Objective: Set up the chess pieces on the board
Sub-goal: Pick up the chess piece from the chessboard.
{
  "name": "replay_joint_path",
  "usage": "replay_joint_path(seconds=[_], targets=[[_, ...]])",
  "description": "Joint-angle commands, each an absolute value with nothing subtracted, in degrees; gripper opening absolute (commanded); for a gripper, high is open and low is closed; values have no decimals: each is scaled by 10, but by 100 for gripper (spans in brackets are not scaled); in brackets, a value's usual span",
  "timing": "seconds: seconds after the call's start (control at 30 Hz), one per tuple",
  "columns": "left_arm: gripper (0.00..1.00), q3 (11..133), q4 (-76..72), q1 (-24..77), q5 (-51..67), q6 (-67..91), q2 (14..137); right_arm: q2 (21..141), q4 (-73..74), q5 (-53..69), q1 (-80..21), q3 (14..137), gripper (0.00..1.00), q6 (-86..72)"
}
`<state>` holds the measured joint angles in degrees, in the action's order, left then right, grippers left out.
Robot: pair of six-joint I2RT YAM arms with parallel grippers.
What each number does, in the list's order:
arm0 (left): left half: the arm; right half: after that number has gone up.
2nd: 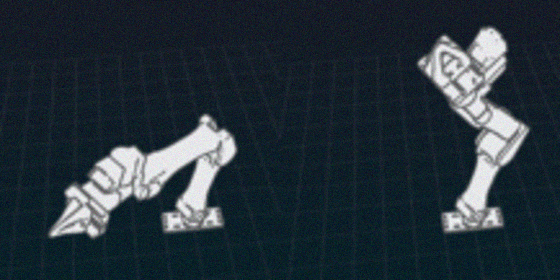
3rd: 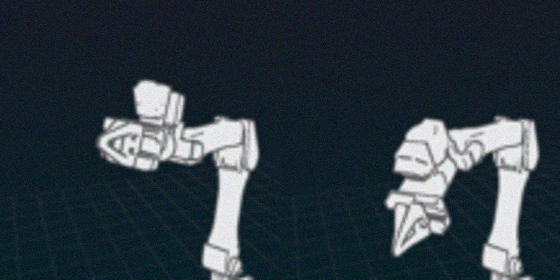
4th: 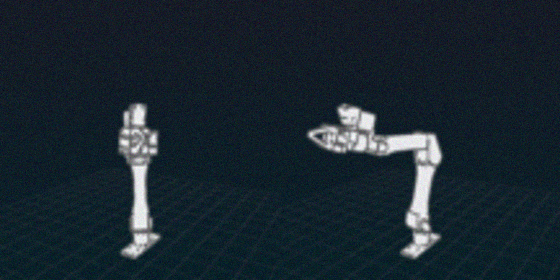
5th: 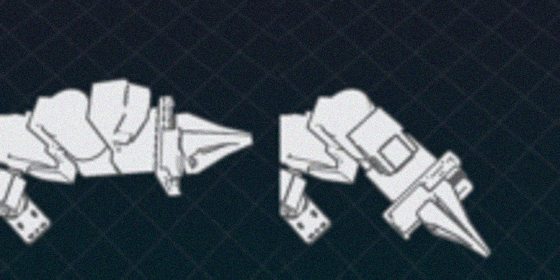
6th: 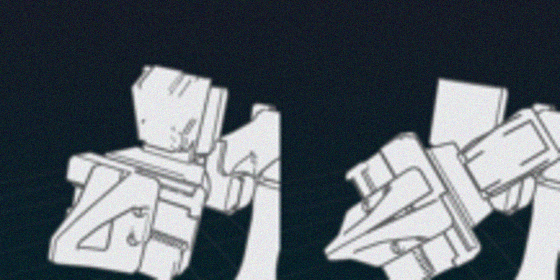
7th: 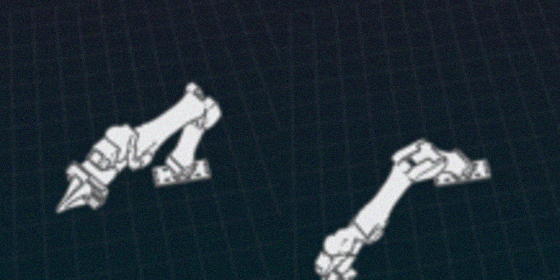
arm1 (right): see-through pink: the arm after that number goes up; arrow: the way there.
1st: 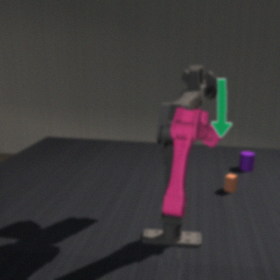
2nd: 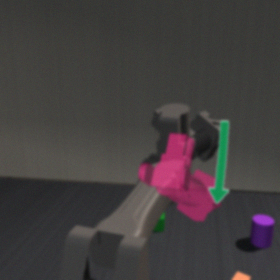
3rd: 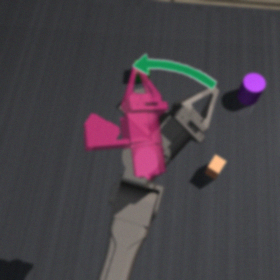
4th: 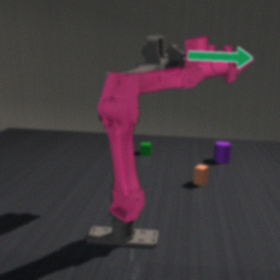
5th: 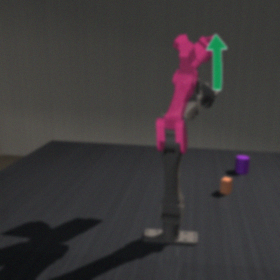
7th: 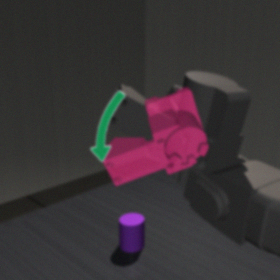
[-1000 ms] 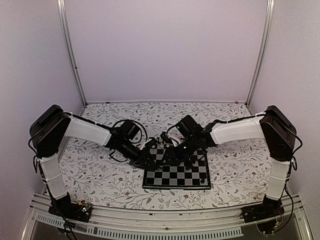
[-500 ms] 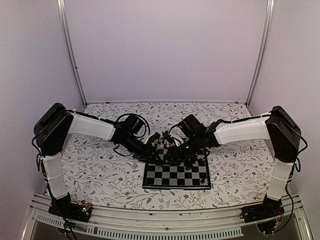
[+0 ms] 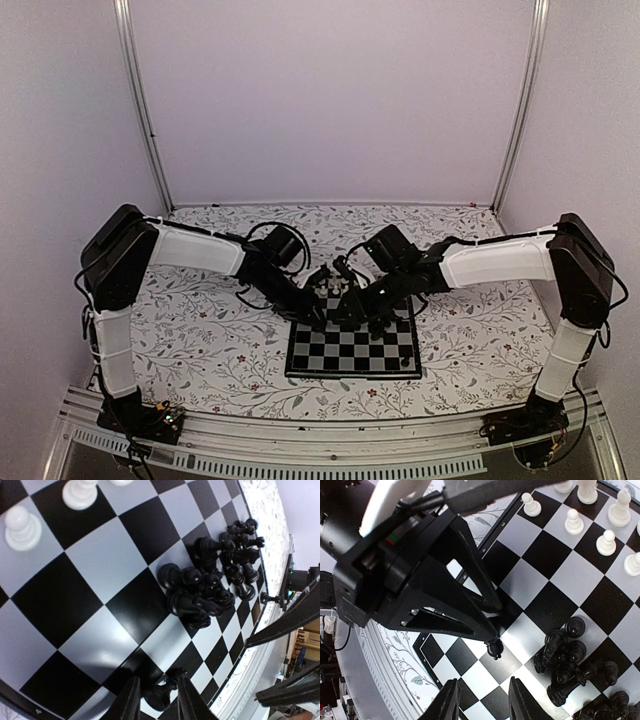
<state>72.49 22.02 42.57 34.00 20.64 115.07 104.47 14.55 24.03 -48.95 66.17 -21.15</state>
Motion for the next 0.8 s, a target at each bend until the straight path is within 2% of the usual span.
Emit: replay_joint_path(seconds=[0.0,0.33,0.77], targets=[[29,736,253,438,326,185,1169,1021,142,227,-483,649,36,-205],[39,719,286,442,291,190,1140,1021,142,227,-480,645,36,-204],[33,720,295,457,274,207,1147,1028,139,232,-478,649,35,-198]])
